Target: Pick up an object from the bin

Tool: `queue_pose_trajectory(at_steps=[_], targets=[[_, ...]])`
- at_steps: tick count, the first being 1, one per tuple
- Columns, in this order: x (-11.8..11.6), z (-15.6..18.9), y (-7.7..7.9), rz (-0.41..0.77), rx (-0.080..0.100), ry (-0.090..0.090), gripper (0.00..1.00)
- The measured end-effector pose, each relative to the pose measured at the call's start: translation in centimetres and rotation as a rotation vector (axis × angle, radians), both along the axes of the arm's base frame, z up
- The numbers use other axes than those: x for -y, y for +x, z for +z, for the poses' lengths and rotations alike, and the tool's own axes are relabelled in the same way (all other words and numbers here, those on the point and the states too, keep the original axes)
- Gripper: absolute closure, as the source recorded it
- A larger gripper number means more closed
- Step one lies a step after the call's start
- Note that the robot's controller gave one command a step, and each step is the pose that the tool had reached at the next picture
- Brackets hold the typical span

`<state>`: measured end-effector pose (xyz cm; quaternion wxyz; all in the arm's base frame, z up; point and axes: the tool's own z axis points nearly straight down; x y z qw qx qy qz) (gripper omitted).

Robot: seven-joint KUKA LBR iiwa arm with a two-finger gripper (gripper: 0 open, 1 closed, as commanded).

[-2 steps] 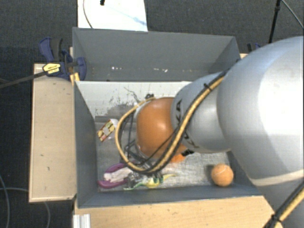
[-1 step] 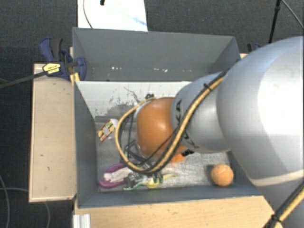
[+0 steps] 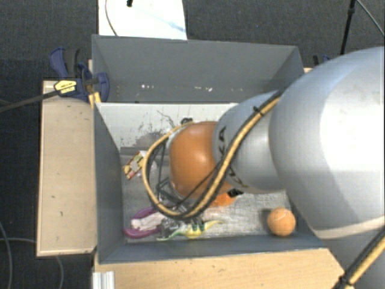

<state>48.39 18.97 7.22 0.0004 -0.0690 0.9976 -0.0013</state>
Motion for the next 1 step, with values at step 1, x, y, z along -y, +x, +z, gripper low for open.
queue_pose_trajectory(at_steps=[1], targets=[[-1.22,0.0,0.17,0.044,-0.003,-0.021,1.0]])
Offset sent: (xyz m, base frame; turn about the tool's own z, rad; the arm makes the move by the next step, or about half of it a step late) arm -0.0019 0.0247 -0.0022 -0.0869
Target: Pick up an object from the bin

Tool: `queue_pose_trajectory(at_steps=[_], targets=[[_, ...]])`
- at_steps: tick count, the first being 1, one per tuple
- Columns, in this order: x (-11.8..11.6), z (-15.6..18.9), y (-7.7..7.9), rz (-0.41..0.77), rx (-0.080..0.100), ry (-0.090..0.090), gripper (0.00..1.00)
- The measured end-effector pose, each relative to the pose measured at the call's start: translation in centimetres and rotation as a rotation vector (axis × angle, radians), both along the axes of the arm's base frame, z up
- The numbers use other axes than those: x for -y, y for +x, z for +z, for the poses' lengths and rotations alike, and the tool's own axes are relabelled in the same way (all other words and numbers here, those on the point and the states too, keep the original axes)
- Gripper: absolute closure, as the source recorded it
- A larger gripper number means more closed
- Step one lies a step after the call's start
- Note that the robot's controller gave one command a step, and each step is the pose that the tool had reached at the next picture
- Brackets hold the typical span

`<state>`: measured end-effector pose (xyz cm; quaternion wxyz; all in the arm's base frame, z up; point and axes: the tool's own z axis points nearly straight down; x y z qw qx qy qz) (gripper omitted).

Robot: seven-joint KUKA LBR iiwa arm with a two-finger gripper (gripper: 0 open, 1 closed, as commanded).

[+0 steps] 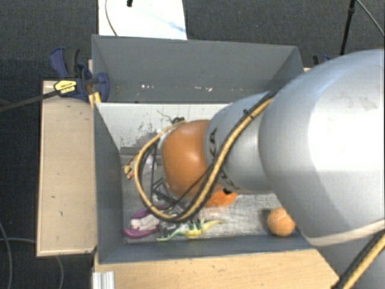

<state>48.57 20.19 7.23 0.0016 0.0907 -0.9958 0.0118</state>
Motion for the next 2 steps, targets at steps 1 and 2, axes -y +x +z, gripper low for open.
queue_pose_trajectory(at_steps=[1,2], targets=[[-0.7,0.01,0.1,0.002,-0.002,-0.009,1.0],[-0.77,0.03,-0.04,-0.005,0.001,-0.007,1.0]])
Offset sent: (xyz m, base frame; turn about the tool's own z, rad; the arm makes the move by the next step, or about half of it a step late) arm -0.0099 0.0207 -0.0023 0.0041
